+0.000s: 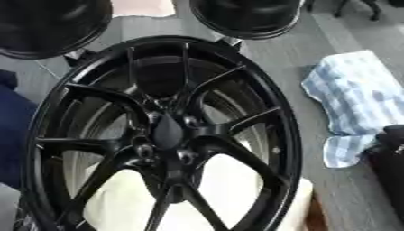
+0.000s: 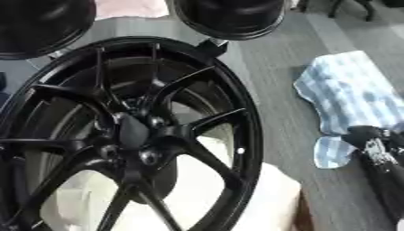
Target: Pull the pin out of the wheel hub.
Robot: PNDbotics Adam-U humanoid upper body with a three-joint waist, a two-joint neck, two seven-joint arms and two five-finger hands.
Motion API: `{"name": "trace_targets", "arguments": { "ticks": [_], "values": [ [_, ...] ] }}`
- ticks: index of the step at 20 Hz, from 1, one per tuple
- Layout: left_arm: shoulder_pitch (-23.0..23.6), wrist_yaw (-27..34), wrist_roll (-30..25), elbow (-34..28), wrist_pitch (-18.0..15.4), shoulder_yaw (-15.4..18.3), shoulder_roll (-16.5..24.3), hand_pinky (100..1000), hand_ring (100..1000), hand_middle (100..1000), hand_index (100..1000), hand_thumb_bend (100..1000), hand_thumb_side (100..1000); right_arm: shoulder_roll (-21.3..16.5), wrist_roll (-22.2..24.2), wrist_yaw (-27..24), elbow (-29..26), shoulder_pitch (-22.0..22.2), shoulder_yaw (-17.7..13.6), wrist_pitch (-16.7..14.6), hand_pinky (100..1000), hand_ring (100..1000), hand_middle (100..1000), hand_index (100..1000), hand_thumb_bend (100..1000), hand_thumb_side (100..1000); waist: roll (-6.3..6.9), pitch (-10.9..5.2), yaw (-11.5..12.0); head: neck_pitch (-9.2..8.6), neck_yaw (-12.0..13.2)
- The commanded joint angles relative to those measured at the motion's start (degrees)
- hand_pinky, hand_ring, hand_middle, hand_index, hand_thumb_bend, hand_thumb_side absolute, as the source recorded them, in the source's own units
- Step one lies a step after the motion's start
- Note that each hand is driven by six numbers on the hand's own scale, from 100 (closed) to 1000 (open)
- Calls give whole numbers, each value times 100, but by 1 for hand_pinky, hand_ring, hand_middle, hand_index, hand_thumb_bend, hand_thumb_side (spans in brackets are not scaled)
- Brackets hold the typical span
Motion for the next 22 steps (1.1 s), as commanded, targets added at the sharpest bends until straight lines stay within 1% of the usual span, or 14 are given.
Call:
{"name": "trace_targets", "arguments": {
  "ticks": [1,2,3,4,5,6,7,8,10,14,18,19,21,22],
  "values": [
    [77,-150,16,-48,70,159,30,833,478,328,405,100,252,-41,-3,-51,-103,28,-57,-22,862,696,650,565,100,450,-2,-110,19,22,-15],
    [116,-189,17,-48,93,162,0,836,481,336,423,100,254,-36,-3,-49,-103,26,-57,-19,862,696,650,565,100,450,-7,-105,24,16,-13],
    [150,-230,11,-48,117,161,-25,848,499,379,489,100,253,-33,-1,-47,-103,22,-54,-16,862,696,650,566,100,451,-10,-101,27,12,-12],
    [180,-279,-29,-48,138,155,-42,891,586,544,686,100,254,-33,3,-47,-103,18,-50,-12,862,696,650,566,100,451,-13,-99,28,11,-11],
    [204,-358,-108,-48,145,150,-52,921,669,644,805,100,256,-32,7,-45,-103,16,-47,-10,862,696,650,566,100,451,-15,-98,29,6,-11],
    [222,-461,-187,-48,152,157,-62,947,746,735,865,100,360,-30,9,-44,-103,15,-47,-9,862,697,650,566,100,451,-16,-97,32,-1,-10],
    [236,-564,-228,-48,171,174,-77,956,769,764,891,100,485,-27,9,-43,-103,15,-49,-7,862,697,650,566,100,451,-16,-95,34,-8,-8],
    [245,-652,-230,-48,200,194,-93,963,787,785,912,100,576,-24,9,-42,-103,16,-50,-4,862,697,650,566,100,452,-16,-93,34,-15,-5],
    [260,-779,-202,-48,245,205,-118,964,793,792,923,100,663,-16,8,-39,-103,16,-50,2,862,697,650,566,100,452,-19,-91,31,-26,-4],
    [260,-816,-196,-48,254,186,-139,963,791,789,921,100,684,-16,10,-44,-103,17,-51,-3,862,697,651,566,100,452,-26,-90,27,-46,5],
    [249,-739,-153,-48,281,177,-153,955,777,768,899,100,643,-18,11,-47,-103,23,-53,-9,862,697,651,566,100,451,-32,-93,25,-47,20],
    [245,-706,-138,-48,289,176,-156,951,769,754,882,100,594,-21,11,-48,-103,25,-53,-12,862,697,651,566,100,450,-33,-95,25,-45,21],
    [224,-603,-80,-48,288,180,-171,942,753,729,851,100,552,-27,10,-54,-103,27,-53,-19,861,697,651,566,100,449,-38,-99,25,-41,21],
    [206,-503,-36,-48,234,179,-184,929,736,708,833,100,564,-31,11,-58,-103,28,-53,-24,861,697,651,566,100,449,-41,-101,25,-38,22]
  ]
}}
